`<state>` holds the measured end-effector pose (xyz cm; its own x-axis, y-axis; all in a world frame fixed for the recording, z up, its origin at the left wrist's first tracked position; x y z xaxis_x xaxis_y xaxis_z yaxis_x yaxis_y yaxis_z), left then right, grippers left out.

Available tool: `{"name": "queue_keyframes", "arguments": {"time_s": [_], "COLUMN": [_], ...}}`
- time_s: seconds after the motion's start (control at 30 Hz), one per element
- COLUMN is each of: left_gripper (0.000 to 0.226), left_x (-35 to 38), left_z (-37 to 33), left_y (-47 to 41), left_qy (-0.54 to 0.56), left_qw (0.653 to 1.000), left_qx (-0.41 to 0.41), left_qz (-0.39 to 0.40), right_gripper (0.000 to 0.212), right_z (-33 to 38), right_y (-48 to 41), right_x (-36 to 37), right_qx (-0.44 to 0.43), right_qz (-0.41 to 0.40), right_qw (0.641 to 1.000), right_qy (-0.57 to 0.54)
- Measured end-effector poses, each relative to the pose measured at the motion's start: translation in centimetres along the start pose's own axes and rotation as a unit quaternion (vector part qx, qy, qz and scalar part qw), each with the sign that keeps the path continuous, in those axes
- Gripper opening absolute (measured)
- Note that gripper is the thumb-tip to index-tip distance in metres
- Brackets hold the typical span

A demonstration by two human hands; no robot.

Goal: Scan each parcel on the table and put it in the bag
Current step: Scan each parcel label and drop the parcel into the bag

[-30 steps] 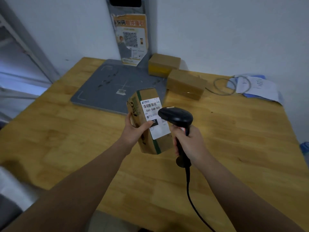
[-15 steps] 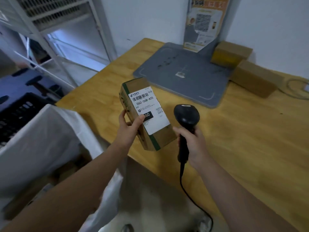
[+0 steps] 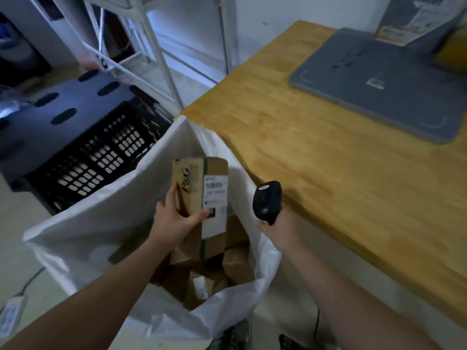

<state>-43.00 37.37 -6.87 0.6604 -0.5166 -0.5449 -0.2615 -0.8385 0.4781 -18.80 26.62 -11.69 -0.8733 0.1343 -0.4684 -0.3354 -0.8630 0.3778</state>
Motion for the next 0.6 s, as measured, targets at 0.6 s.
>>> {"name": "queue_keyframes", "arguments": {"time_s": [0.6], "left_gripper": [0.043], "left_x": [4.3], "left_z": [3.1], "left_y": [-10.8], "left_qy": [-0.443], "left_qw": [0.895], "left_qx": [0.000], "left_qz": [0.061], "right_gripper": [0.033], "right_z": [-1.0], "right_y": [-1.9], "right_x": [-0.4], "right_qx": [0.047], "right_qz": [-0.173], "right_qw": [0.977], "right_qy": [0.118]}}
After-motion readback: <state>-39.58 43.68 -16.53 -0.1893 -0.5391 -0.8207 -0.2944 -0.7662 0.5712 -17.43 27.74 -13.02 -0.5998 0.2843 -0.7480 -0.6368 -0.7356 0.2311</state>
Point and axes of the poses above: each hand's wrist, its own y-axis away from the middle knuckle, its own x-axis out of the palm, z = x × y, the point moved 6 cm from there along -y, towards the middle knuckle, and after that the axes turned 9 degrees about z, right-handed, at the moved point
